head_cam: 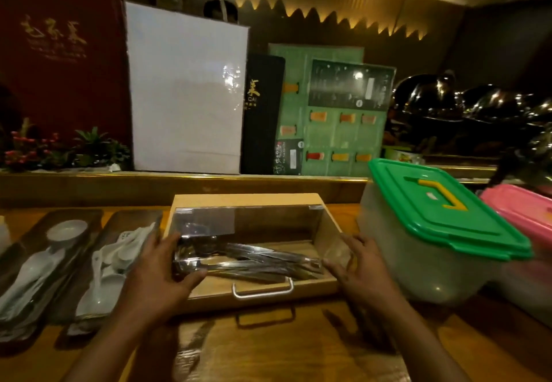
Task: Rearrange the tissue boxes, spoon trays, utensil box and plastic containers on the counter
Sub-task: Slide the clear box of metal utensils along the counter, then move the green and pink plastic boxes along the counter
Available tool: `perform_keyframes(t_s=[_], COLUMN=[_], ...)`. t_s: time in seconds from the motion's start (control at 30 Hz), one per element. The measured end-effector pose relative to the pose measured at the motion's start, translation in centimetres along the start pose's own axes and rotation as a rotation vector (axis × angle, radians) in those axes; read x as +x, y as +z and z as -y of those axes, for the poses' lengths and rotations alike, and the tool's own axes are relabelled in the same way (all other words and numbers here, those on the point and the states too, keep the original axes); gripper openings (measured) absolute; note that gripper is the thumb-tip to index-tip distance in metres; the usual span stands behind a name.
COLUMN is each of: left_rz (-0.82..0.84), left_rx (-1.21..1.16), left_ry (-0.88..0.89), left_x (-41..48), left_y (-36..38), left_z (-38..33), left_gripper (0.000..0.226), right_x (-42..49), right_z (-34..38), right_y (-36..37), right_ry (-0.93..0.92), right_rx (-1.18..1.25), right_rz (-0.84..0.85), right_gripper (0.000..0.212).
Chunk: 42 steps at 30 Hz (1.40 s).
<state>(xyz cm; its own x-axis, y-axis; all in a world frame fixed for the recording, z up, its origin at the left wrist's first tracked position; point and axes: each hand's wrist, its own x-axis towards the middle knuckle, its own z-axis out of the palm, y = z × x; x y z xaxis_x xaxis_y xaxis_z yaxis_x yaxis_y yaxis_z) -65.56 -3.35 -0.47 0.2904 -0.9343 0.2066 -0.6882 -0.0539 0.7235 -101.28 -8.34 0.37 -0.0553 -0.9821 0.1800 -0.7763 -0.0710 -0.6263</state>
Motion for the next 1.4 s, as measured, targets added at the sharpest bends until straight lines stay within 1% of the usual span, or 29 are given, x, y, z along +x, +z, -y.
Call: perform_keyframes(t_s=[0.03,0.1,0.17,0.23,0.3,0.33,0.4,0.47,0.53,0.63,0.7,0.73,0.77,0.87,0.93,1.17,1.4], left_rz=[-0.060,-0.158,-0.187,-0.150,-0.074,-0.027,0.078,0.161,0.208,0.317,0.391,0.386,0.351,0.147,0.078,-0.071,-0.089], left_rx=[0.034,0.081,0.080,0.009,-0.114,-0.157,-0.218,-0.265,-0.275,-0.343,-0.432,-0.462,-0.477,-0.452,-0.437,-0.471,-0.472], left_ry=[0.008,0.094,0.204,0.277,0.344,0.380,0.442,0.471,0.461,0.378,0.292,0.259,0.226,0.163,0.136,0.082,0.040], left_x=[0.0,0.0,-0.1,-0.5,-1.1,-1.4,-1.7,-1.9,-2.2,-2.6,-3.2,-3.7,-4.2,-5.3,-5.9,-9.9,-13.0], left_y=[-0.1,0.1,1.0,2.8,5.1,6.4,9.2,12.1,15.2,20.0,22.9,24.3,25.4,27.2,27.6,27.0,24.3], left_z=[-0.8,-2.8,-5.3,-8.6,-11.9,-13.3,-16.0,-18.9,-22.2,-26.7,-29.1,-30.0,-30.7,-31.8,-32.0,-32.2,-31.0], left_gripper=[0.089,0.078,0.069,0.063,0.062,0.062,0.063,0.064,0.066,0.082,0.093,0.094,0.091,0.080,0.079,0.078,0.081], right_x=[-0.3,-0.8,-1.1,-1.2,-1.3,-1.2,-0.8,0.0,0.9,2.5,3.3,3.7,4.0,4.6,4.7,4.4,2.3], right_z=[-0.2,-0.6,-1.2,-2.2,-3.9,-5.2,-8.5,-12.3,-15.8,-19.6,-21.5,-22.1,-22.6,-23.6,-23.9,-23.3,-21.9], right_y=[-1.2,-4.0,-7.0,-10.0,-12.8,-14.1,-16.3,-17.9,-19.0,-20.6,-21.2,-21.4,-21.4,-21.2,-21.3,-22.2,-20.6], right_ry=[-0.028,-0.114,-0.229,-0.299,-0.284,-0.242,-0.094,0.043,0.075,0.022,-0.073,-0.132,-0.185,-0.266,-0.311,-0.402,-0.425], right_rx=[-0.035,-0.076,-0.079,-0.095,-0.106,-0.114,-0.138,-0.140,-0.103,0.048,0.145,0.168,0.179,0.203,0.203,0.276,0.334], right_rz=[-0.026,-0.091,-0.222,-0.429,-0.615,-0.674,-0.723,-0.665,-0.537,-0.324,-0.204,-0.161,-0.138,-0.130,-0.134,-0.023,0.023], right_gripper=[0.067,0.053,0.041,0.033,0.029,0.029,0.034,0.048,0.064,0.094,0.097,0.096,0.096,0.104,0.106,0.108,0.104])
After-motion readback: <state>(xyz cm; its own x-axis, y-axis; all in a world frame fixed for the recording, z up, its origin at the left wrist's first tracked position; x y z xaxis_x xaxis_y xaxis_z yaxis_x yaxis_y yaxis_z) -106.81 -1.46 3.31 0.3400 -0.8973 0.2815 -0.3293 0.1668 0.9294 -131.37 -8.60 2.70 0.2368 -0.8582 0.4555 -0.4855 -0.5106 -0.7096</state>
